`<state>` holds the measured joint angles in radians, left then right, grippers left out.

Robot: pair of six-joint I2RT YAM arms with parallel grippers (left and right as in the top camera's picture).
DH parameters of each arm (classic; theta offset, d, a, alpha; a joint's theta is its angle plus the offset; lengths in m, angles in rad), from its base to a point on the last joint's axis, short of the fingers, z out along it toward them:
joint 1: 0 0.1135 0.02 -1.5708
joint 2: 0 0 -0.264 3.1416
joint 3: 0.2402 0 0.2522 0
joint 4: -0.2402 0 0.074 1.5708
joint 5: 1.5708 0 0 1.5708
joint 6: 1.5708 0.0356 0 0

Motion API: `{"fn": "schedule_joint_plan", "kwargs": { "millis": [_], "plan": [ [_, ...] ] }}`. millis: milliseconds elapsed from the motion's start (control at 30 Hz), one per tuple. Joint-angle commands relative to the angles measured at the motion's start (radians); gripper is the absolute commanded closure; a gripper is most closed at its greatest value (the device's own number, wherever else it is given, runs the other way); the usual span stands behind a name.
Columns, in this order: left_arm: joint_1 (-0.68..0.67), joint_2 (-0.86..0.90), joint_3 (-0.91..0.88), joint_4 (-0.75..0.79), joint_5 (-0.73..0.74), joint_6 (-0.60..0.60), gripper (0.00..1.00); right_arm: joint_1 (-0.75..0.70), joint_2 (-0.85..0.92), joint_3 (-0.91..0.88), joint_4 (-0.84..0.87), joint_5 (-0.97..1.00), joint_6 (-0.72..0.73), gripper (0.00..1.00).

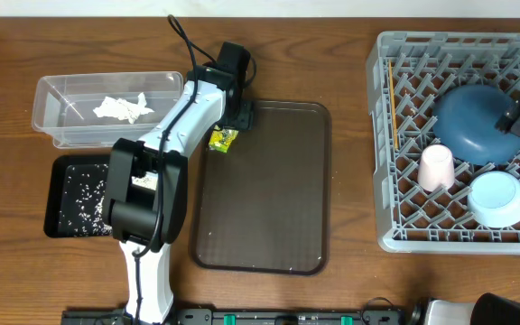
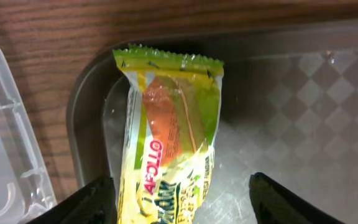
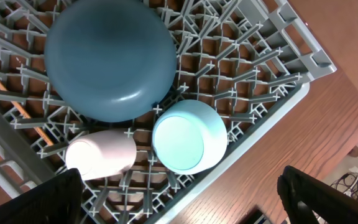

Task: Sort waste into correct bins and load items into the dishwasher rack
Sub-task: 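Lift the wrapper with the left gripper and drop it into the clear container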

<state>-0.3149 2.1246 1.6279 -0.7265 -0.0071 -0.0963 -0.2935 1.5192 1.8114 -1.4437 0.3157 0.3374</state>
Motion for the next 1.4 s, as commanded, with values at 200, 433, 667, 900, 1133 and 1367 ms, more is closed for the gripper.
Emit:
{"fn": "schedule_joint_plan", "kwargs": {
  "millis": [200, 433, 667, 900, 1133, 1367],
  "plan": [
    [-0.001, 0.058, -0.008, 0.003, -0.001, 0.011, 0.28, -0.006, -0.008, 0.006, -0.001, 0.024, 0.018, 0.01],
    [0.0, 0.062, -0.022, 0.026, -0.002, 0.01, 0.28, -0.006, -0.008, 0.006, -0.001, 0.024, 0.018, 0.01],
    [-0.001, 0.063, -0.064, 0.04, -0.001, 0.01, 0.35, -0.006, -0.008, 0.006, -0.001, 0.024, 0.018, 0.01],
    [-0.001, 0.058, -0.066, 0.039, -0.001, 0.01, 0.76, -0.006, -0.008, 0.006, -0.001, 0.024, 0.018, 0.01],
    [-0.001, -0.034, -0.063, 0.032, 0.026, -0.023, 0.92, -0.006, -0.008, 0.006, -0.001, 0.024, 0.018, 0.01],
    [0.025, -0.226, -0.063, 0.058, 0.013, -0.07, 0.94, -0.006, -0.008, 0.006, -0.001, 0.024, 0.018, 0.01]
  ]
}}
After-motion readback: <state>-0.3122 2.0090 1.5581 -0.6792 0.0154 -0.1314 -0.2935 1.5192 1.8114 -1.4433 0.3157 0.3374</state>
